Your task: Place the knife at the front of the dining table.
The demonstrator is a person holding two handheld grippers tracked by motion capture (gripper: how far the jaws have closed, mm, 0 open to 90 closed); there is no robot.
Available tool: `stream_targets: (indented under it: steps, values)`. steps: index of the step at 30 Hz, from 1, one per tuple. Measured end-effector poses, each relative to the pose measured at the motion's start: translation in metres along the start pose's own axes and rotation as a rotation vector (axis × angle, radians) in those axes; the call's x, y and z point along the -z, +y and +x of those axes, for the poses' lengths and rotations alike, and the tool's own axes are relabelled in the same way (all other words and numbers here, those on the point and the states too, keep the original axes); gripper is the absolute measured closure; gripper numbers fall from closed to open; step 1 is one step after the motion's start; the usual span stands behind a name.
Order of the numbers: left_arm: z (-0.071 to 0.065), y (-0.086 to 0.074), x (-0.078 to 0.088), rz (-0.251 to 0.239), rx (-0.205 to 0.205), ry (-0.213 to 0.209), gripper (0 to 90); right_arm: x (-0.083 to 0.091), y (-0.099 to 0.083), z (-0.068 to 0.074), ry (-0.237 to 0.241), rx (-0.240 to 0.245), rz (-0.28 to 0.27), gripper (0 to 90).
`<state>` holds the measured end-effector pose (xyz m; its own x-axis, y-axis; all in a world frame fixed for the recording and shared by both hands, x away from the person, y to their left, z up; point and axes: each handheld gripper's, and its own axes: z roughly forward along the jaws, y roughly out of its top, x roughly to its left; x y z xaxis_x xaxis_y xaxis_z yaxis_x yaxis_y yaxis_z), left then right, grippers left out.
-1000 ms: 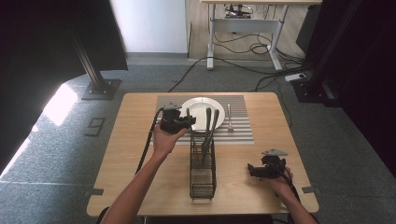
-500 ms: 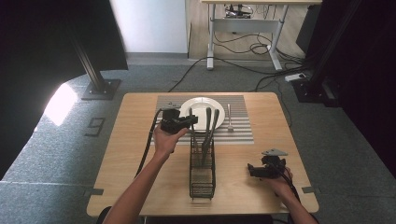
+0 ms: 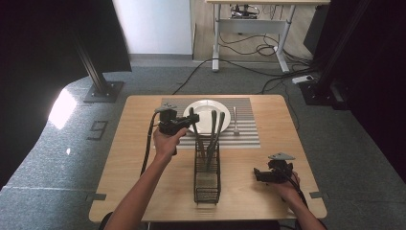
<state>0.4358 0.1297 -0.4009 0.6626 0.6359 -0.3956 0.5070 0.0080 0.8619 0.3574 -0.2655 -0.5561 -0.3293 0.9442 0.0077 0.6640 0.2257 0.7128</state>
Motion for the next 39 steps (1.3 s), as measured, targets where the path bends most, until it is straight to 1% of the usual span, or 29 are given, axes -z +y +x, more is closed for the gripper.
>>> stream_targets:
  steps: [2, 4, 5, 6, 7, 8, 9, 10, 13, 15, 16, 17, 18, 20, 21, 24, 25, 26, 27, 29, 30, 31, 32, 33, 34, 35, 36, 38, 39]
  values:
    - [-0.001, 0.002, 0.002, -0.005, -0.003, -0.004, 83.1, 0.0, 0.0, 0.0, 0.0, 0.001, -0.001, 0.0]
    - [-0.005, 0.007, 0.009, -0.029, -0.008, -0.018, 83.1, 0.0, 0.0, 0.0, 0.0, 0.0, -0.001, 0.0]
    - [-0.005, 0.007, 0.009, -0.029, -0.008, -0.018, 83.1, 0.0, 0.0, 0.0, 0.0, 0.0, -0.001, 0.0]
    - [-0.008, 0.014, 0.018, -0.057, -0.014, -0.03, 83.2, 0.0, 0.0, 0.0, 0.0, 0.0, -0.001, 0.0]
    - [-0.008, 0.014, 0.018, -0.057, -0.014, -0.03, 83.1, 0.0, 0.0, 0.0, 0.0, 0.0, -0.001, 0.0]
    - [-0.01, 0.02, 0.027, -0.083, -0.024, -0.029, 83.1, 0.0, 0.0, 0.0, 0.0, 0.0, -0.001, 0.0]
    - [-0.01, 0.02, 0.027, -0.083, -0.024, -0.029, 83.2, 0.0, 0.0, 0.0, 0.001, 0.001, 0.001, 0.0]
    - [-0.01, 0.025, 0.037, -0.105, -0.023, -0.01, 83.2, 0.0, 0.0, 0.0, 0.0, 0.001, 0.0, 0.0]
    - [-0.008, 0.029, 0.049, -0.121, -0.034, 0.018, 83.2, 0.0, 0.0, 0.0, 0.0, 0.001, 0.002, 0.0]
    - [-0.008, 0.03, 0.053, -0.129, -0.041, 0.024, 83.3, 0.0, 0.0, 0.0, 0.0, 0.001, 0.001, 0.0]
    - [-0.01, 0.032, 0.062, -0.154, -0.054, 0.031, 83.3, 0.0, 0.0, 0.0, 0.001, 0.001, 0.001, 0.0]
    - [-0.011, 0.033, 0.066, -0.166, -0.059, 0.032, 83.3, 0.0, 0.0, 0.0, 0.0, 0.001, 0.001, 0.0]
    - [-0.011, 0.033, 0.066, -0.166, -0.059, 0.032, 83.3, 0.0, 0.0, 0.001, 0.0, 0.001, 0.001, 0.0]
    - [-0.014, 0.037, 0.078, -0.2, -0.064, 0.039, 83.3, 0.0, 0.0, 0.001, 0.0, 0.0, 0.0, 0.0]
    - [-0.014, 0.037, 0.078, -0.2, -0.064, 0.039, 83.3, 0.0, 0.0, 0.001, 0.0, 0.0, 0.0, 0.0]
    - [-0.015, 0.042, 0.092, -0.241, -0.065, 0.047, 83.3, 0.0, 0.0, 0.001, -0.001, -0.001, 0.0, 0.0]
    - [-0.015, 0.043, 0.096, -0.246, -0.074, 0.067, 83.4, 0.0, 0.0, 0.001, -0.001, -0.001, 0.001, 0.0]
    - [-0.015, 0.045, 0.101, -0.242, -0.092, 0.114, 83.4, -0.001, 0.0, 0.001, -0.001, 0.0, 0.0, 0.0]
    - [-0.013, 0.046, 0.104, -0.234, -0.096, 0.139, 83.4, 0.0, 0.0, 0.001, 0.0, -0.002, 0.001, 0.0]
    - [-0.011, 0.047, 0.106, -0.218, -0.102, 0.174, 83.3, -0.001, 0.001, 0.001, -0.001, 0.001, -0.001, 0.0]
    - [-0.01, 0.047, 0.107, -0.201, -0.115, 0.207, 83.4, -0.001, 0.001, 0.001, -0.001, 0.0, -0.001, 0.0]
    - [-0.01, 0.047, 0.107, -0.201, -0.115, 0.207, 83.4, -0.001, 0.001, 0.001, -0.001, 0.0, -0.001, 0.0]
    - [-0.009, 0.047, 0.107, -0.179, -0.137, 0.25, 83.4, -0.001, 0.001, 0.001, 0.0, 0.0, -0.001, 0.0]
    - [-0.008, 0.047, 0.106, -0.167, -0.144, 0.271, 83.4, -0.001, 0.001, 0.001, 0.0, 0.0, -0.001, 0.0]
    - [-0.008, 0.047, 0.106, -0.162, -0.147, 0.282, 83.4, -0.001, 0.001, 0.001, 0.0, 0.0, -0.001, 0.0]
    - [-0.008, 0.047, 0.106, -0.162, -0.147, 0.282, 83.4, -0.001, 0.001, 0.001, 0.0, 0.0, -0.001, 0.0]
    - [-0.006, 0.047, 0.105, -0.154, -0.147, 0.297, 83.4, -0.001, 0.001, 0.002, 0.0, -0.001, -0.001, 0.0]
    - [-0.002, 0.047, 0.1, -0.116, -0.153, 0.327, 83.4, -0.001, 0.001, 0.002, 0.0, -0.001, 0.0, 0.0]
    - [0.001, 0.046, 0.094, -0.085, -0.162, 0.356, 83.4, -0.001, 0.001, 0.002, 0.0, -0.001, 0.0, 0.0]
